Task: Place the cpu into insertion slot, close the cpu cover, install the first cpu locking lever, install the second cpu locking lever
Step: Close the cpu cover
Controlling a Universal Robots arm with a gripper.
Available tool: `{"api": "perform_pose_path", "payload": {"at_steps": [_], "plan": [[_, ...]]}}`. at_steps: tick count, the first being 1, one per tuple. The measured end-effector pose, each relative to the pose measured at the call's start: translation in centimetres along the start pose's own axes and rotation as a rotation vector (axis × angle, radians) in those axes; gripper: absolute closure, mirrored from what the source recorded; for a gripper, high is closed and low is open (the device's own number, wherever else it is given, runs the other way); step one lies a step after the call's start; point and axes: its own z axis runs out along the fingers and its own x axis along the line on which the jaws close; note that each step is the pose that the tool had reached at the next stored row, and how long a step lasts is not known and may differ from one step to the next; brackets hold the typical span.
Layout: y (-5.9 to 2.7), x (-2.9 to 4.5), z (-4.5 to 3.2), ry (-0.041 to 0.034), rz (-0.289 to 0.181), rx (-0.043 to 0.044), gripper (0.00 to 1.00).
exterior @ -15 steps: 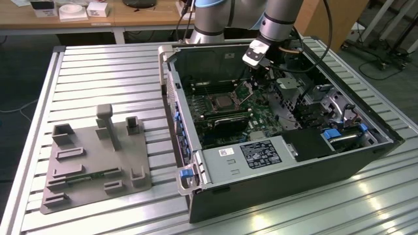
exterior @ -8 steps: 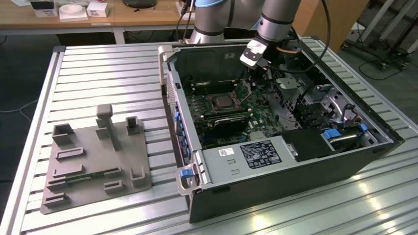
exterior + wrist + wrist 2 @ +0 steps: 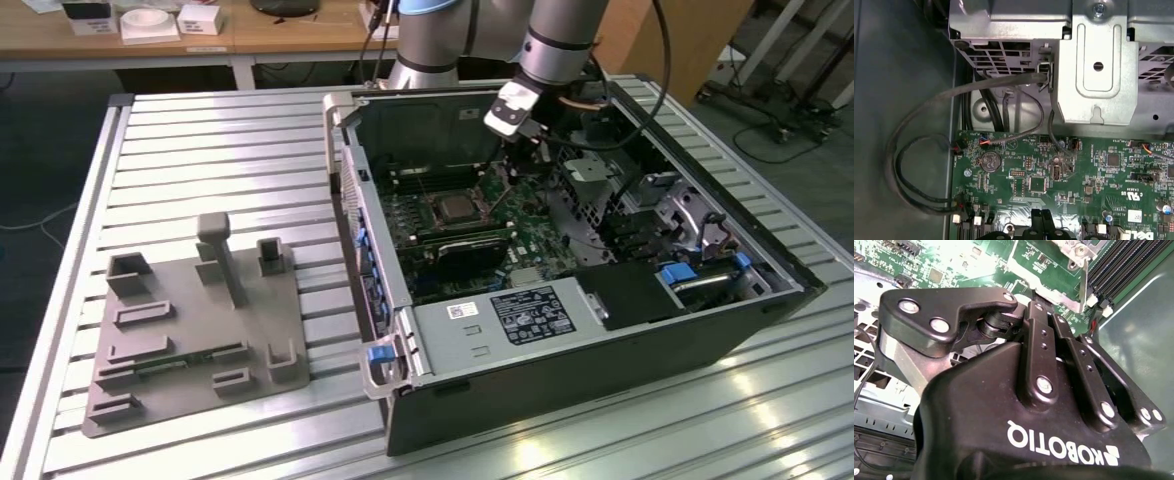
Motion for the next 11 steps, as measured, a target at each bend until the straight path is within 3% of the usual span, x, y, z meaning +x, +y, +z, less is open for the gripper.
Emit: {"api": "perform_pose_path", "payload": {"at_steps": [11], "plan": [[-0.65, 0.03, 0.0, 0.0, 0.0, 0.0, 0.9]]}}
